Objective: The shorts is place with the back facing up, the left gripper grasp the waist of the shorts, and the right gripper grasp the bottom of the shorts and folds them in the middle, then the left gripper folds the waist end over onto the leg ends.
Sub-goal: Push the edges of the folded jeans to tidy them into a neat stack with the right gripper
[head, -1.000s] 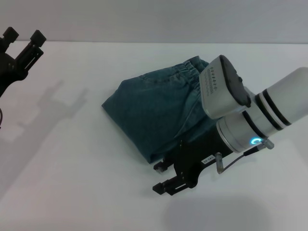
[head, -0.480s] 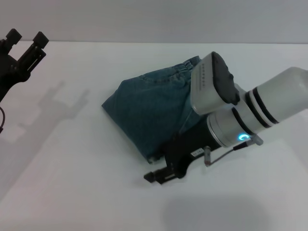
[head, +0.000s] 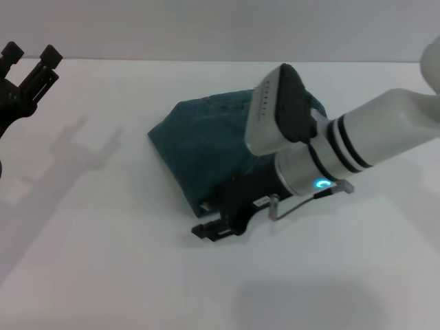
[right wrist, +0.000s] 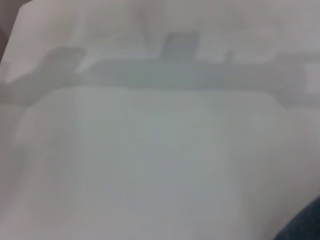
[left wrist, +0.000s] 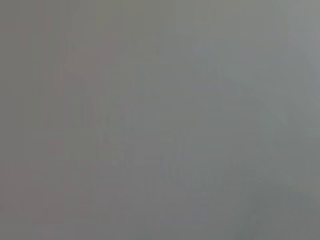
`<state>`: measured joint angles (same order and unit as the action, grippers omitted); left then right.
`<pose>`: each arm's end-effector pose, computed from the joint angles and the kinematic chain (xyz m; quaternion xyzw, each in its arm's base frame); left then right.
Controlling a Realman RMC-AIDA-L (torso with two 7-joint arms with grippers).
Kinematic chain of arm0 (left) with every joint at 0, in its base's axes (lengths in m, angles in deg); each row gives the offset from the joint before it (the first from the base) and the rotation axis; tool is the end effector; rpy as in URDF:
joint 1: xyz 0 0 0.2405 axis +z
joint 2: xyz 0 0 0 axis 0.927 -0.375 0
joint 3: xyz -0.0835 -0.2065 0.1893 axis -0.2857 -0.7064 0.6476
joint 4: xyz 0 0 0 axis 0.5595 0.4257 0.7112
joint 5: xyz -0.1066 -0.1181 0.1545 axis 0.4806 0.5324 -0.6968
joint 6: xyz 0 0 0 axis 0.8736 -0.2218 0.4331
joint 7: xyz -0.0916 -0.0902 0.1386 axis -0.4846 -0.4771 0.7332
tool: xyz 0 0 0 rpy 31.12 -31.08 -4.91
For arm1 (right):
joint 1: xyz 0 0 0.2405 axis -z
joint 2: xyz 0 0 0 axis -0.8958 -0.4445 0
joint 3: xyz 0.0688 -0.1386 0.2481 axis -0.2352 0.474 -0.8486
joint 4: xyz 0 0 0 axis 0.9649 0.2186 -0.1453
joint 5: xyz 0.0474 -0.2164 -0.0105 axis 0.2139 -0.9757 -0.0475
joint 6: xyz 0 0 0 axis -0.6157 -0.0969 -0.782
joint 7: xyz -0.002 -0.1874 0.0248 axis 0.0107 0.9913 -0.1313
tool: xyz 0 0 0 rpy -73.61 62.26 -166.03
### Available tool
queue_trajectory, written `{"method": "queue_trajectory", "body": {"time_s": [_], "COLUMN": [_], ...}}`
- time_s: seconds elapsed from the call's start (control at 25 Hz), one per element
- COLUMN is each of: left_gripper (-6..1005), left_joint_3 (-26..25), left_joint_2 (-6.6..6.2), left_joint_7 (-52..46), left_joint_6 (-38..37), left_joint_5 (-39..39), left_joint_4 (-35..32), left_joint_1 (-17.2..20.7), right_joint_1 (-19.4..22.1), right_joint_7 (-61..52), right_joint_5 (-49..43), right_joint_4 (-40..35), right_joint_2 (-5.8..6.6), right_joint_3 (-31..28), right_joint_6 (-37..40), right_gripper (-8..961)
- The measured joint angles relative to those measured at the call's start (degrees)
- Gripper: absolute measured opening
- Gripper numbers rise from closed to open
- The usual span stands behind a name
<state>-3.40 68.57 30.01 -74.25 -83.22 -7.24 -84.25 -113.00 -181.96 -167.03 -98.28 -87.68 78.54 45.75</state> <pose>-0.3280 0.3674 0.0094 -0.7136 -0.2494 -0.4782 0.4471 0.1681 0.3983 -0.1900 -0.9946 0.1020 -0.0114 0.0168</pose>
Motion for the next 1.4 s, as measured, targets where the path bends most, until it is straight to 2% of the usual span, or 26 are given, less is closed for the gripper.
{"method": "queue_trajectory", "body": {"time_s": [0.36,0.72,1.0,1.2,1.4], "left_gripper": [846,845,845,845,845], "left_joint_3": [0.00,0.00,0.00,0.00,0.00], "left_joint_2": [-0.01,0.05,0.09,0.09,0.08], "left_joint_7": [-0.01,0.26,0.29,0.32,0.33], "left_joint_6": [0.01,-0.55,-0.80,-0.80,-0.80], "left_joint_5": [0.18,0.24,0.24,0.66,1.19], "left_joint_4": [0.37,0.87,0.90,0.90,0.90], "left_joint_1": [0.35,0.79,0.81,0.81,0.61], "right_joint_1": [-1.71,-0.73,0.88,5.35,13.43], "right_joint_7": [0.11,2.29,7.58,10.49,18.45], "right_joint_5": [1.49,3.97,8.77,8.84,13.37], "right_joint_4": [-0.69,-2.11,-3.02,-7.97,-15.44], "right_joint_2": [-0.02,0.00,0.23,0.47,0.51], "right_joint_3": [2.99,3.70,4.11,4.82,3.55], "right_joint_6": [-6.73,-14.97,-12.34,-8.63,-9.09], "right_gripper": [530,530,531,531,531]}}
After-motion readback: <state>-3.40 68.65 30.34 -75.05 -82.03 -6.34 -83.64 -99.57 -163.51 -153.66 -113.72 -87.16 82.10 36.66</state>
